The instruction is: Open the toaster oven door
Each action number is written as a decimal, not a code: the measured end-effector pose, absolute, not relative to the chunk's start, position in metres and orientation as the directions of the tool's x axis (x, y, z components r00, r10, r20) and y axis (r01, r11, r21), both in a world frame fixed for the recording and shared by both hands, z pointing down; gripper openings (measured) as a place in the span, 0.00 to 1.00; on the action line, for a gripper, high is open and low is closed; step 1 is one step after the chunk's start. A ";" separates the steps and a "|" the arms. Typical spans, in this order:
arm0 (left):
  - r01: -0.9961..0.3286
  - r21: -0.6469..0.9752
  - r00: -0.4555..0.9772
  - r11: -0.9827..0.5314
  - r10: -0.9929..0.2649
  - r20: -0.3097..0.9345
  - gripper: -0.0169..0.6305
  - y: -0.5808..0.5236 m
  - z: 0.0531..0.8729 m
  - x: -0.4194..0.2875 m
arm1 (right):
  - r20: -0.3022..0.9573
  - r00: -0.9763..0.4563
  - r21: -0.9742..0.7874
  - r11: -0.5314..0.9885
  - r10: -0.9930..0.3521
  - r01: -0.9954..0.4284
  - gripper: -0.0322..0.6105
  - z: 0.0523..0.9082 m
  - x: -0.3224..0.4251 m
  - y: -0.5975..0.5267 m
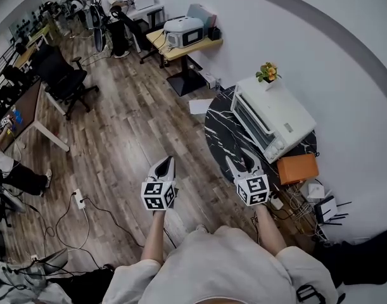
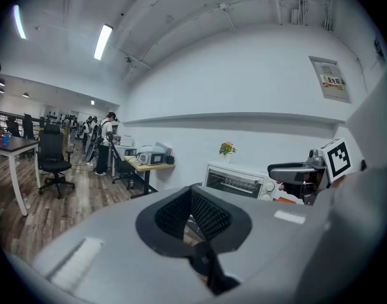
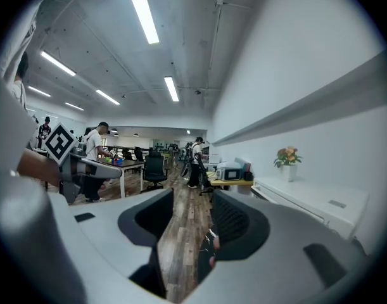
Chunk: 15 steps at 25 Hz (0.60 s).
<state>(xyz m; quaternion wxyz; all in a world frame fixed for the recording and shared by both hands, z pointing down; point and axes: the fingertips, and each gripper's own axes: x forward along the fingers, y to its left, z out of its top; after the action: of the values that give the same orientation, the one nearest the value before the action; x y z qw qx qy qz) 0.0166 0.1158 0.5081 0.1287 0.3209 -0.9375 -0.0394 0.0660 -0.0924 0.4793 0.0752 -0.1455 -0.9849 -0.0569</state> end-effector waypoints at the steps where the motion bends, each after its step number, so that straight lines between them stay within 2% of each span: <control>1: -0.591 0.158 -0.761 0.791 -0.612 0.217 0.04 0.118 0.509 0.014 | 0.167 -0.947 0.089 0.952 0.276 0.293 0.36 0.480 0.063 -0.092; 15: -0.559 0.168 -0.778 0.812 -0.584 0.231 0.04 0.140 0.519 -0.015 | 0.176 -0.935 0.094 0.940 0.309 0.328 0.36 0.485 0.025 -0.070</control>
<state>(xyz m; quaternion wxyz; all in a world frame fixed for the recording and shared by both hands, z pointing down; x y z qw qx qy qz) -0.0148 0.1397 0.5189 0.1371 0.3035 -0.9418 -0.0451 0.0250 -0.0702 0.4852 0.0794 -0.1623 -0.9816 -0.0613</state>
